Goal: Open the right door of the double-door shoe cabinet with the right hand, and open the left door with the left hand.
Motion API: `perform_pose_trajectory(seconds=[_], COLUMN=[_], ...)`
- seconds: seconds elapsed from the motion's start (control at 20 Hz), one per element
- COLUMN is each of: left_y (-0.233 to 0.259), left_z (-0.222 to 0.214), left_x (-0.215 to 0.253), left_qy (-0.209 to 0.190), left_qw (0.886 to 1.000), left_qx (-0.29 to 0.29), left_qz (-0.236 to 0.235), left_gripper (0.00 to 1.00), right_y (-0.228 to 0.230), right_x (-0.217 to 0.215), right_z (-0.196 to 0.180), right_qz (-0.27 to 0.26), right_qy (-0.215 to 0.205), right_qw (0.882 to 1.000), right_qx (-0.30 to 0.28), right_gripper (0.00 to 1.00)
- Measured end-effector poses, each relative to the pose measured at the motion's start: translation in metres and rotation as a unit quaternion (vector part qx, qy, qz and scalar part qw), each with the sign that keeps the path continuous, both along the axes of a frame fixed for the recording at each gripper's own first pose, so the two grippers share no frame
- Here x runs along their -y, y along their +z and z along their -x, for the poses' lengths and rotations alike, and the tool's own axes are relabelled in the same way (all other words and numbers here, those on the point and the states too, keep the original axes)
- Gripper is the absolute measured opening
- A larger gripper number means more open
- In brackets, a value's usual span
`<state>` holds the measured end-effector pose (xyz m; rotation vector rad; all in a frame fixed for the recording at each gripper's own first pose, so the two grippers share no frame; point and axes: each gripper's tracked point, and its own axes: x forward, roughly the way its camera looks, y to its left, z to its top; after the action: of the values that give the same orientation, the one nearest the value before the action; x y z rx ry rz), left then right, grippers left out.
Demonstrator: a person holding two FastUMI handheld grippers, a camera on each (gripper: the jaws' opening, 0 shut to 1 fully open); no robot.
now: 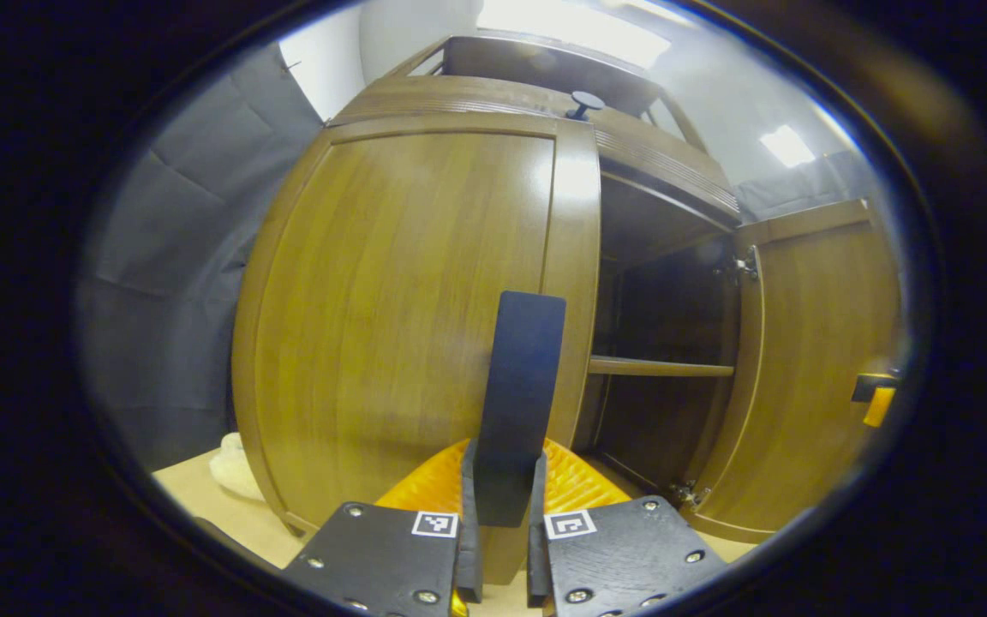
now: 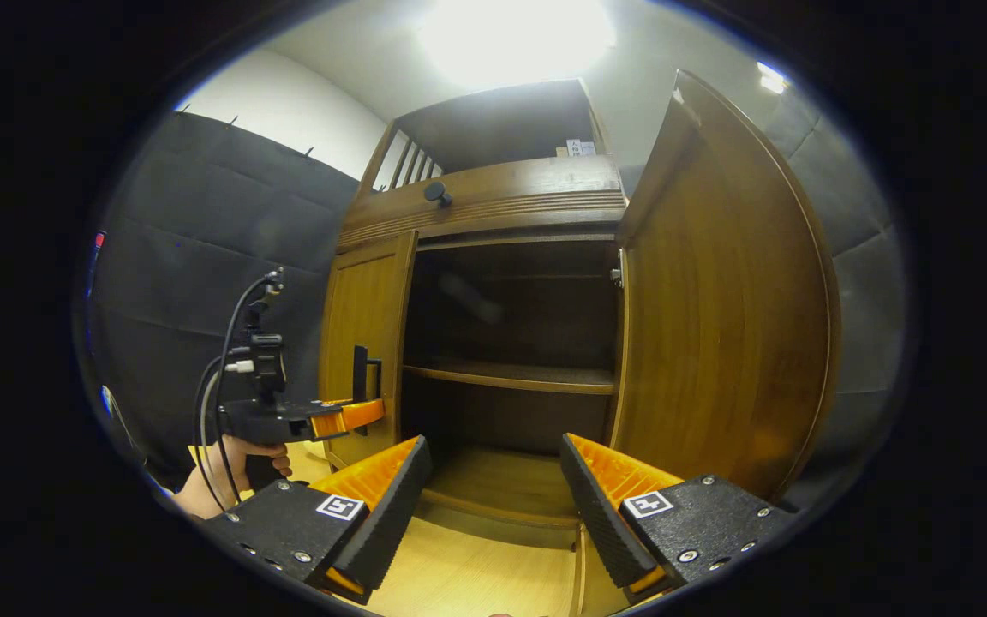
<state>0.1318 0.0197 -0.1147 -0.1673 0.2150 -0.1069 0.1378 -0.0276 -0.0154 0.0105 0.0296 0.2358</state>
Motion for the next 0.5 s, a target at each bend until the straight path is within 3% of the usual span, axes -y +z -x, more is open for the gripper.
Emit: perform_pose_trajectory(seconds=[0.5], left_y=[0.0012], left_z=[-0.0008], left_x=[0.0002], left_qy=[0.008], left_qw=[1.000], left_qx=[0.007], left_qz=[0.016], left_gripper=[0.22], right_y=[0.0033], right_x=[-0.0034], right_z=[0.0026], right_qz=[-0.008], right_qy=[0.010], right_qw=[1.000], right_qx=[0.003], right_gripper=[0.94])
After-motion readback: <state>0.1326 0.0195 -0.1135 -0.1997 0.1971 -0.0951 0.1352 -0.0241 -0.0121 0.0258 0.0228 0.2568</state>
